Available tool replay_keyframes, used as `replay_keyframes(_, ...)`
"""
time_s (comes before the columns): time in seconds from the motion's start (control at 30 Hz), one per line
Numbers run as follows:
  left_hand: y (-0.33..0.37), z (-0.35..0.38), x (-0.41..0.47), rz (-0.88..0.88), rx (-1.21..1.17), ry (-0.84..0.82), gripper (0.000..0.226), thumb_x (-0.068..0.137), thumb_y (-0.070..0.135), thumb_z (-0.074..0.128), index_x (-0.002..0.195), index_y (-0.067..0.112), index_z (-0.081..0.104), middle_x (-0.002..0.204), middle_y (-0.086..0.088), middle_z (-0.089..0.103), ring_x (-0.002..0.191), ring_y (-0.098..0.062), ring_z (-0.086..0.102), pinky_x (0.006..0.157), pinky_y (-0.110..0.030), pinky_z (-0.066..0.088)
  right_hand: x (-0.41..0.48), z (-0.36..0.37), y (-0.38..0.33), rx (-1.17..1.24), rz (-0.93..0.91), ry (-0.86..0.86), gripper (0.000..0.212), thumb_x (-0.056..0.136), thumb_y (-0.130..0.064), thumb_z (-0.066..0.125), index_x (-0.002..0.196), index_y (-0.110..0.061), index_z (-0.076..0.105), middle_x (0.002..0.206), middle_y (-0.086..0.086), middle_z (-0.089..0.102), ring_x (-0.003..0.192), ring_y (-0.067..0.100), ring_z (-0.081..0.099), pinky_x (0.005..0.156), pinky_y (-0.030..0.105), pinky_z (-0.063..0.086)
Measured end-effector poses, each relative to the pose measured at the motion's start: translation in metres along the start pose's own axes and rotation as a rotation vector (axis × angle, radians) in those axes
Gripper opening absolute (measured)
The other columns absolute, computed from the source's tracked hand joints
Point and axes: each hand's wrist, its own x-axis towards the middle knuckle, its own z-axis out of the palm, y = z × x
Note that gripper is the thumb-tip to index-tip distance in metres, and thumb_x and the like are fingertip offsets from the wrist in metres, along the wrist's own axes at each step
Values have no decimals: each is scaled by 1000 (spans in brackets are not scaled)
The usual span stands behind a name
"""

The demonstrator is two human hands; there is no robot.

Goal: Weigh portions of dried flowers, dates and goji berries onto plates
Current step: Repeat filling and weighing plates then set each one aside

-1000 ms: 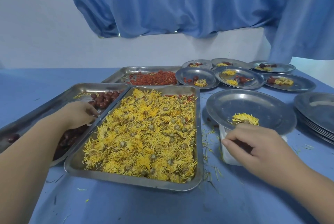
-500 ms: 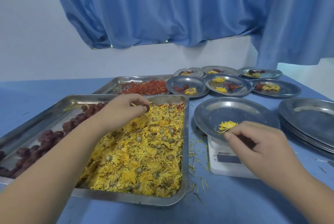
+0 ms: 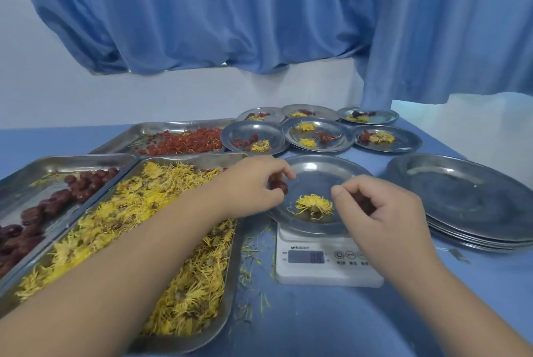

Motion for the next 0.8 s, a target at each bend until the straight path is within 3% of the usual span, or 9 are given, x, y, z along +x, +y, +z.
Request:
replay_keyframes(0.17,-6,6,3,55,30,27,42,88,24,59,125,41,52,106,21,58,101,2,55,91,-28,49,-3,1,-2,-87,-99,-37,24,85,-25,63,61,-21,60,56,-4,54,60,16,53,53,25,39)
replay_keyframes(0.4,-32,-13,-1,108,-61,108,36,90,29,58,122,44,53,111,26,55,105,10,51,85,-14,43,20,10,-17,-4,-48,-193,25,82,-35,61,62,-19,62,56,-4,57,55,11,51,48,18,38)
replay_keyframes(0.53,-66,-42,7,-41,-62,194,29,90,31,60,116,42,58,107,25,59,96,12,54,76,-13,43,67,24,-21,-12,-53,-309,28,84,-32,59,58,-21,59,49,-12,53,46,3,45,48,10,37)
replay_keyframes(0.63,-100,-62,17,-207,-96,331,28,89,22,59,115,33,64,107,17,64,96,1,59,80,-25,49,99,41,-18,-11,-64,-302,29,86,-31,60,61,-16,59,49,-10,49,45,3,42,46,12,36)
replay_keyframes(0.73,-138,-76,26,-369,-102,434,21,89,16,57,105,28,64,94,11,66,84,-7,61,67,-28,49,119,55,-12,-19,-58,-322,27,85,-35,59,61,-22,59,48,-10,49,43,3,40,45,12,36)
replay_keyframes(0.8,-164,-83,33,-452,-82,444,15,89,17,56,98,27,63,90,5,67,82,-13,63,69,-29,48,125,62,-5,-59,-62,-349,27,84,-39,57,62,-25,59,49,-10,51,44,2,40,47,13,38)
